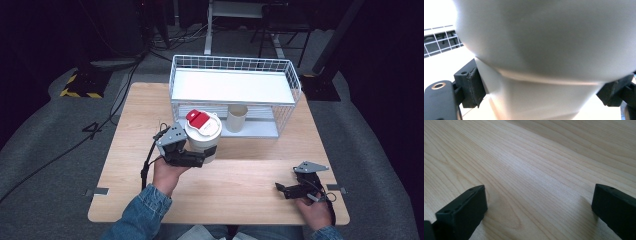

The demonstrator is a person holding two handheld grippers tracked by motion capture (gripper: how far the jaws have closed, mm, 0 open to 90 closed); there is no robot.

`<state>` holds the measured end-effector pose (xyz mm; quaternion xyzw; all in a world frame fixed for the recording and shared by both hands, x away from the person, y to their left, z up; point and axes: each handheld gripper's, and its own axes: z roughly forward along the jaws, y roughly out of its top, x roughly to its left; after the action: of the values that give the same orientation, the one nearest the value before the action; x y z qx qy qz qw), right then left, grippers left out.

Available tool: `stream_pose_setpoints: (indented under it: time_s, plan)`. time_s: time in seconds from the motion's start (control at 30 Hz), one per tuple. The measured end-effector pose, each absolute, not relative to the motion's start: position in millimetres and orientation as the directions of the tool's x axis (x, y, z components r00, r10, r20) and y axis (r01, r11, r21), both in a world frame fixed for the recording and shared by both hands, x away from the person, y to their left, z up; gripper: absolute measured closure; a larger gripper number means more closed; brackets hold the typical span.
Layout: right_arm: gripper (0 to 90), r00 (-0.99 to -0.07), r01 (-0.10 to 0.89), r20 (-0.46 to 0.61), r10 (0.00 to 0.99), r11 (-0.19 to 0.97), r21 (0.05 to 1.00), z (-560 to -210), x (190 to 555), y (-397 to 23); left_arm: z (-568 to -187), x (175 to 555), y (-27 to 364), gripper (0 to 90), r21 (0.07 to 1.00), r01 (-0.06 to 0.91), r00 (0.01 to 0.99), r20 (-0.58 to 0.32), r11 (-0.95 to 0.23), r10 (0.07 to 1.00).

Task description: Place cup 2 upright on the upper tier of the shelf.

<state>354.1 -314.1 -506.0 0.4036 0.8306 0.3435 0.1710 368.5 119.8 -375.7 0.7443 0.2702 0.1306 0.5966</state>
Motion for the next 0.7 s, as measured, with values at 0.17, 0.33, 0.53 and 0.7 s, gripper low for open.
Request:
stream_pose_setpoints:
  time_s: [0.17, 0.33, 0.53, 0.7]
  plan:
    - [0.1, -0.616, 0.553, -0.007, 0.788, 0.438, 0.709, -506, 354, -314, -363, 370, 120, 13.5, 0.962, 0.234, 0.825, -0.120, -0.140, 0.553]
    - [0.1, -0.616, 0.553, -0.007, 0.788, 0.439, 0.709, -506, 354, -314, -350, 375, 118, 13.5, 0.964, 0.213, 0.832, -0.095, -0.157, 0.546]
    - [0.1, -0.616, 0.553, -0.007, 0.788, 0.438, 0.709, -506, 354, -314, -333, 380, 114, 13.5, 0.969, 0.196, 0.838, -0.085, -0.151, 0.539]
    - [0.1, -0.614, 0.554, -0.008, 0.789, 0.437, 0.709, -506, 354, -314, -320, 386, 110, 13.5, 0.972, 0.180, 0.841, -0.071, -0.153, 0.536]
